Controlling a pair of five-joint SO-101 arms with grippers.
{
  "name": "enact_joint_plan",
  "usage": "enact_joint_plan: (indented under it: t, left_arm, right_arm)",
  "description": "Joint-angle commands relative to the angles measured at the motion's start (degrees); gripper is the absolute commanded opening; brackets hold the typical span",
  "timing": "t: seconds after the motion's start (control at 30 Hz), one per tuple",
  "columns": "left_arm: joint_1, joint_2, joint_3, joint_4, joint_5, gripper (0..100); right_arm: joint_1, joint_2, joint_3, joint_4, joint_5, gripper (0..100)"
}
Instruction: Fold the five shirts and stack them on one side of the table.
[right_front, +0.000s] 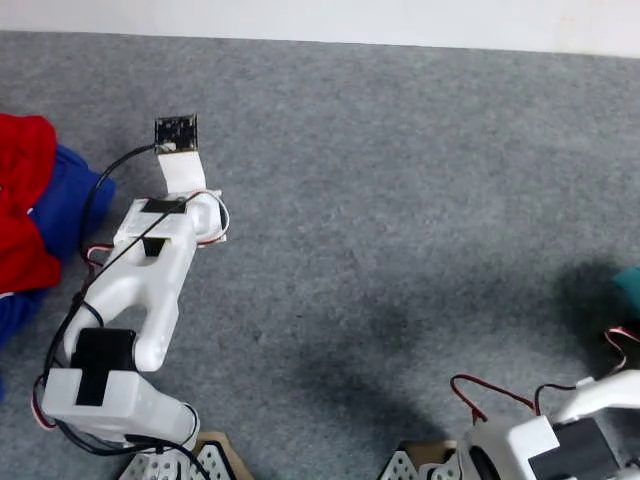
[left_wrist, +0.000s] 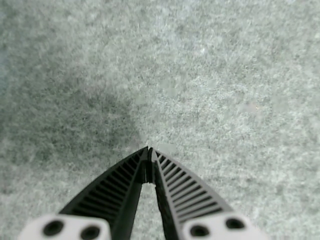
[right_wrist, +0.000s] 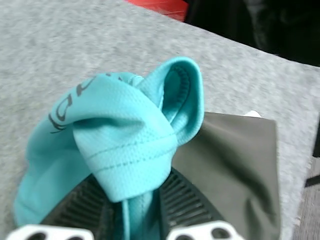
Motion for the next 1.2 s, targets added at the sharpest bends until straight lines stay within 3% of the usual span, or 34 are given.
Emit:
enact_joint_plan:
  t: [0.0,0.17,0.37,0.7,0.9,1.17]
  left_arm:
    - [0.5,-0.4,0.0,-0.8,-0.6,1]
    - [0.5,-0.4,0.1,-0.8,-0.7,1]
    - [0.5,-0.4,0.1,-0.8,-0.7,1]
    - [0.5,-0.4,0.2,-0.8,-0.7,1]
    - [0.5,-0.4,0.2,-0.8,-0.7,1]
    - [0.5,-0.4,0.2,-0.8,-0.7,1]
  right_arm:
    - [3.5,-5.3,-3.6,0.2,0.5,0.7]
    - [7.1,-11.3,-2.2,0.3,0.6,0.7]
    - [7.3,-17.6,6.8,-0.5,7.5,0.7]
    - [4.1,-19.2,28.4,-18.6,7.7,0.7]
    - [5.5,-19.2,32.0,-18.8,12.1,0.7]
    - [11.1,-19.3,35.8,-18.9,12.7,0.9]
